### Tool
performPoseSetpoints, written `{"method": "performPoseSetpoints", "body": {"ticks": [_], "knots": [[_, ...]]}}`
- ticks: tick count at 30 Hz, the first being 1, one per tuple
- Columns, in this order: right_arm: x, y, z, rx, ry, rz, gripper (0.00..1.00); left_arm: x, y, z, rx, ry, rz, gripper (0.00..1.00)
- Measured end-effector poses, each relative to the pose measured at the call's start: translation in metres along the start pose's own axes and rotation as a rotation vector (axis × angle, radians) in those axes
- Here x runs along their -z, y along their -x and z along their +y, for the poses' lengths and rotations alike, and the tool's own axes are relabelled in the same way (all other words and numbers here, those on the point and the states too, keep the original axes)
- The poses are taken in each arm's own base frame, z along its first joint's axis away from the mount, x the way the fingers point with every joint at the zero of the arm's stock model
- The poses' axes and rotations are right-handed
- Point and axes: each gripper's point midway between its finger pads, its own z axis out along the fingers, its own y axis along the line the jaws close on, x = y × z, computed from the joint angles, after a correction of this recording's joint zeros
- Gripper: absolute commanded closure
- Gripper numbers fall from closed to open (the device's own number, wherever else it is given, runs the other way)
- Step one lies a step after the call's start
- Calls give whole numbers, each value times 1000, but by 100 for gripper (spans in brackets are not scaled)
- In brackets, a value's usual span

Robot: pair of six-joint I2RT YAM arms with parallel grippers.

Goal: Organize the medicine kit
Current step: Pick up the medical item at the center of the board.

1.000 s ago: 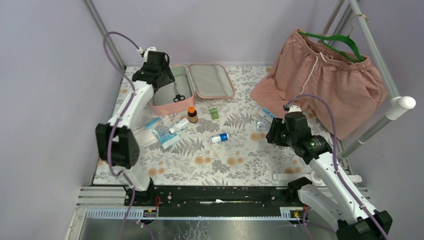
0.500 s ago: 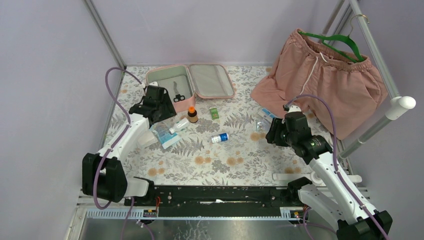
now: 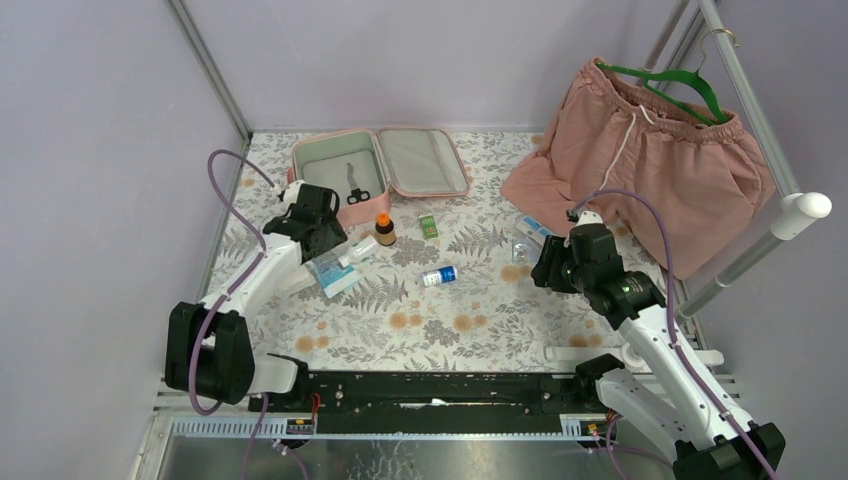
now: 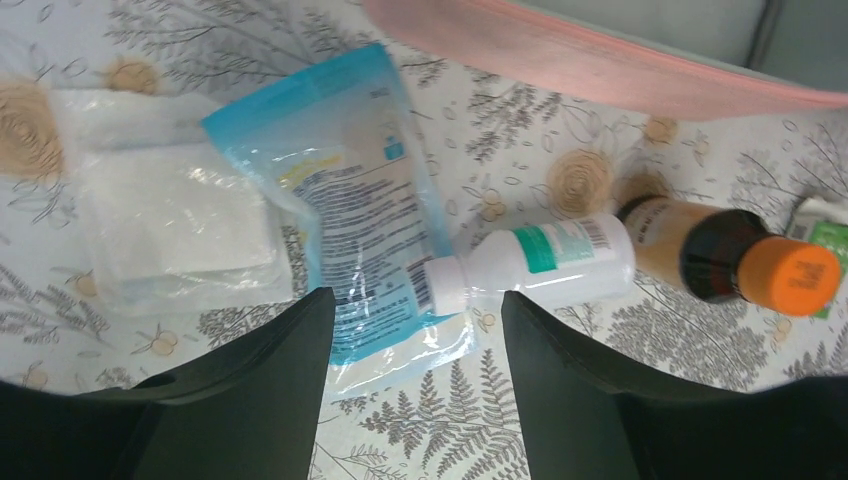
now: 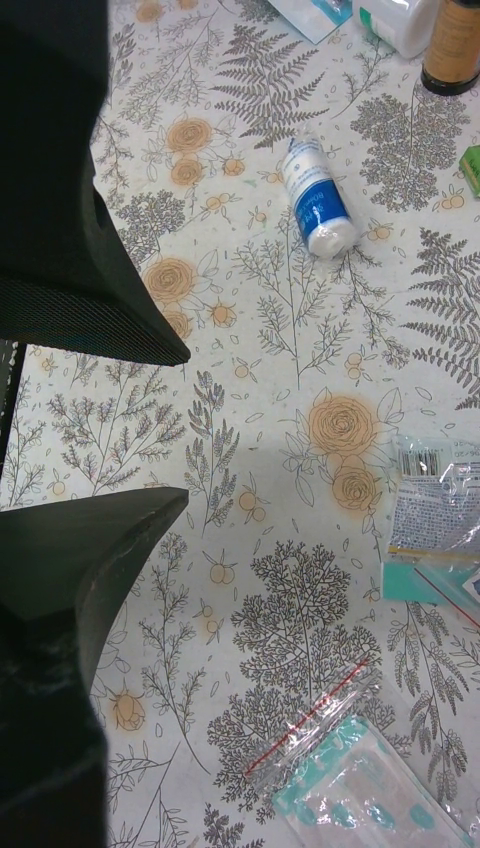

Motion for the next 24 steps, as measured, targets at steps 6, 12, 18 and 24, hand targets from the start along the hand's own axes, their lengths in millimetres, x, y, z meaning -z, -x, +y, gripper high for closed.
{"method": "performPoseSetpoints", "body": {"ticks": [6,12,18,24], "knots": [[0,-1,2,0,10,4,44,-9,-7,24,59,111,-3,34],[0,-1,3,0,16,7,43,-31,-23,35,60,187,57,40],[0,-1,3,0,16,7,43,-42,-30,38,64,210,81,50],[0,-1,3,0,16,8,43,-46,-36,42,59,226,97,57]]}}
